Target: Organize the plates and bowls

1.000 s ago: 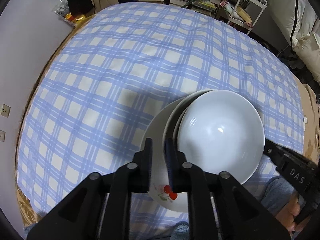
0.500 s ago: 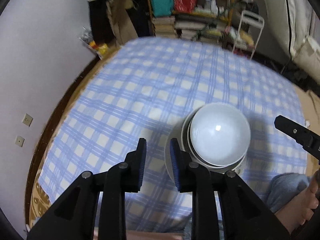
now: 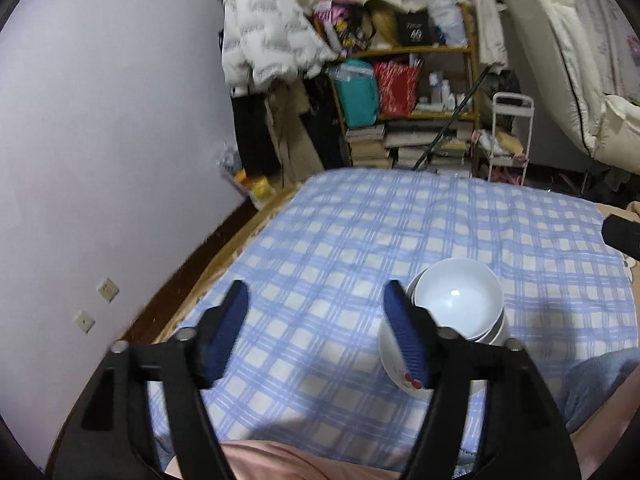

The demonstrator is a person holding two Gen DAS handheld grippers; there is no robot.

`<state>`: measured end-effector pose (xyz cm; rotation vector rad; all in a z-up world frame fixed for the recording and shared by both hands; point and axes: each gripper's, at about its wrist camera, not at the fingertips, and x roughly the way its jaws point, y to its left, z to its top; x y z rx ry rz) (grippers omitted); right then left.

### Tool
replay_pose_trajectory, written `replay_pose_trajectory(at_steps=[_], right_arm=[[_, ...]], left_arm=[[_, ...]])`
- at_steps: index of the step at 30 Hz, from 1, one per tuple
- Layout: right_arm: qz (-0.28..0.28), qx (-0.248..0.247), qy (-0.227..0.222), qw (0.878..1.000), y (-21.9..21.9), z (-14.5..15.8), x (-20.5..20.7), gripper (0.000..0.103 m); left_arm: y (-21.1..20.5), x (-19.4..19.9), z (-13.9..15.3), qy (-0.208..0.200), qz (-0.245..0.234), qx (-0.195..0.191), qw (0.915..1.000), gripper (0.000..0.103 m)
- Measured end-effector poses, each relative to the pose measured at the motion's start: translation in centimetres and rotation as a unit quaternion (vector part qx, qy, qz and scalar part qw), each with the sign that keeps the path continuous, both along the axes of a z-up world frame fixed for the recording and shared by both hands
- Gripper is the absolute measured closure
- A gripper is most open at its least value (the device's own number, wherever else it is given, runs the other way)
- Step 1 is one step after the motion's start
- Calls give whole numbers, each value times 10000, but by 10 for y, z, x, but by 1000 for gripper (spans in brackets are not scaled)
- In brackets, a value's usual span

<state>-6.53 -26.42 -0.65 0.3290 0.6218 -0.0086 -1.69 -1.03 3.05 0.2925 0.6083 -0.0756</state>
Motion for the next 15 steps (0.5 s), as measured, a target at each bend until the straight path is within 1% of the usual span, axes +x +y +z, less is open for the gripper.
replay_pose_trajectory(at_steps=[2,6,9,10,12,15], right_arm=[[-54,-103,-102,9999,-2,1,-7,0],[-200,-188,-380,9989,-5,4,-24,0],[-321,-360,-717,9963,-6,4,-36,0],[-367,-436,-825,9950,-6,4,-40,0],[-437,-579,-917,9931,-5,3,-44,0],[-557,-780,-980,9906,-5,0,-46,0]], left_arm=[[-2,-11,0,-197,-52,29,9998,21],[-6,-26,-2,-436,-153,59,9989,12],[-8,-34,-4,-636,-148,121,9978,8],[-8,-35,-4,-662,-160,113,9976,7],[-7,-34,-6,-585,-234,6,9980,7],[-6,-32,-9,-492,-284,-113,9983,7]])
